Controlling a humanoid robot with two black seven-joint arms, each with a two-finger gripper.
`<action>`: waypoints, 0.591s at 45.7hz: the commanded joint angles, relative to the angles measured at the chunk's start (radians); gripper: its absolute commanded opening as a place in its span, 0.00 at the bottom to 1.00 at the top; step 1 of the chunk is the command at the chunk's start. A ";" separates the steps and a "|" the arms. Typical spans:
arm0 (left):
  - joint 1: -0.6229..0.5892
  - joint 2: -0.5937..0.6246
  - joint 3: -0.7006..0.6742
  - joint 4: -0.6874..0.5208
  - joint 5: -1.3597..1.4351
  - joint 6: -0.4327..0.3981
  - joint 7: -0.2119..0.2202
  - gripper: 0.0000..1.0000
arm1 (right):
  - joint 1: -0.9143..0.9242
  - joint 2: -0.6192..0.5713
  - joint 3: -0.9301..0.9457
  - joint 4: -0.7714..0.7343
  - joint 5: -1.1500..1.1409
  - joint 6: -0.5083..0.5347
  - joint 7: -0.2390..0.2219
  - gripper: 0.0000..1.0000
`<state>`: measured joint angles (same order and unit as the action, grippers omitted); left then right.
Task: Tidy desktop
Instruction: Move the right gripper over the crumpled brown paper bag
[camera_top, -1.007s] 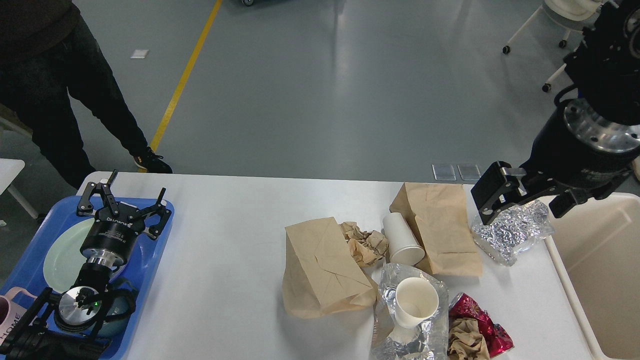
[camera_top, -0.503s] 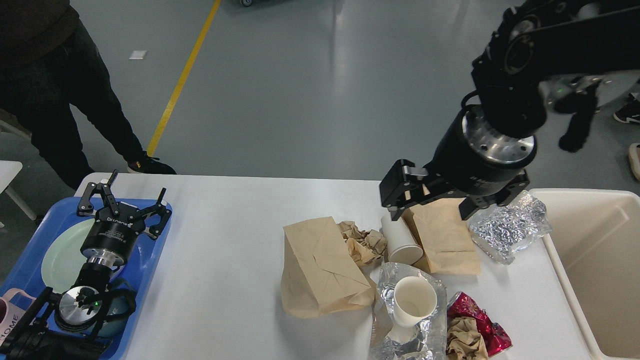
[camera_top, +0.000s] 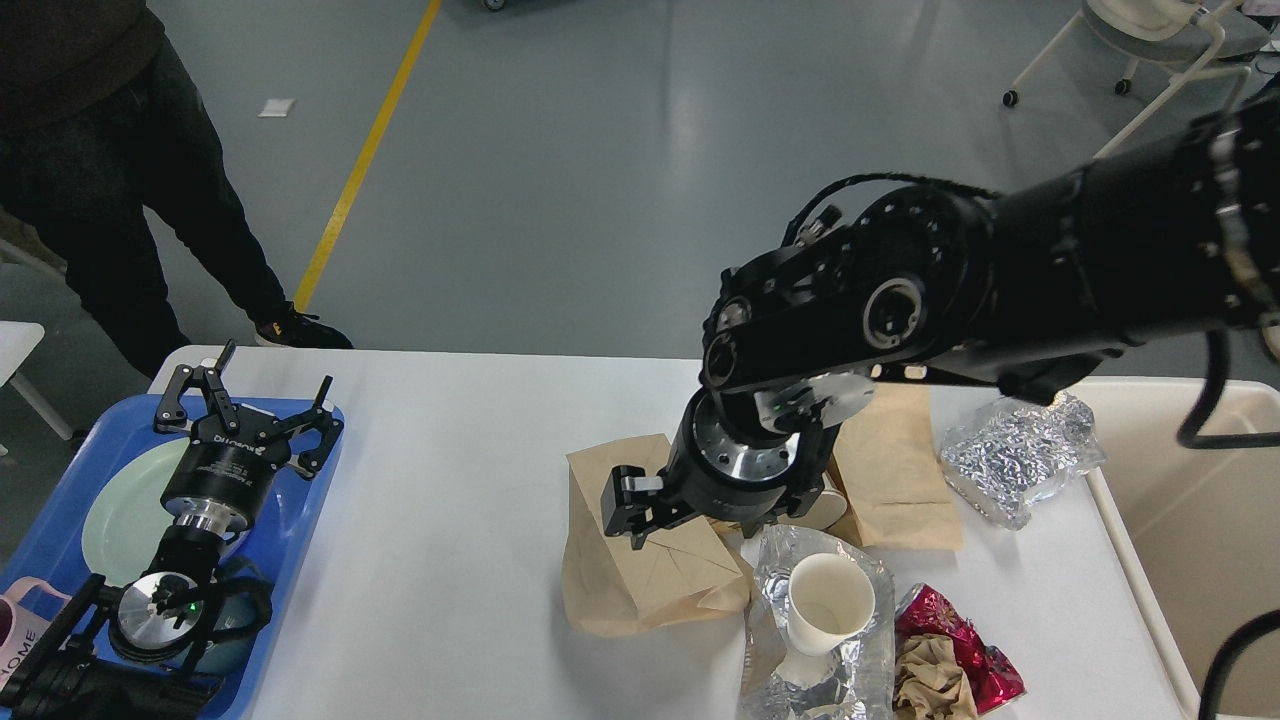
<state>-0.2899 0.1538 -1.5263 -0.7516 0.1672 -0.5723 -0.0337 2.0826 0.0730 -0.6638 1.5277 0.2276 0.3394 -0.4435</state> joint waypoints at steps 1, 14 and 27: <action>0.000 0.000 0.000 0.000 0.000 0.000 0.000 0.97 | -0.039 0.039 0.070 -0.047 -0.045 -0.017 -0.018 0.94; 0.000 0.000 0.000 0.000 0.000 0.000 0.000 0.97 | -0.208 0.109 0.072 -0.165 -0.171 -0.051 -0.035 0.86; 0.000 0.000 0.000 0.000 0.000 -0.003 0.002 0.97 | -0.278 0.128 0.084 -0.228 -0.200 -0.115 -0.046 0.85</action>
<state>-0.2899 0.1533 -1.5263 -0.7516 0.1672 -0.5723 -0.0328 1.8319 0.2001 -0.5855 1.3291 0.0313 0.2406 -0.4876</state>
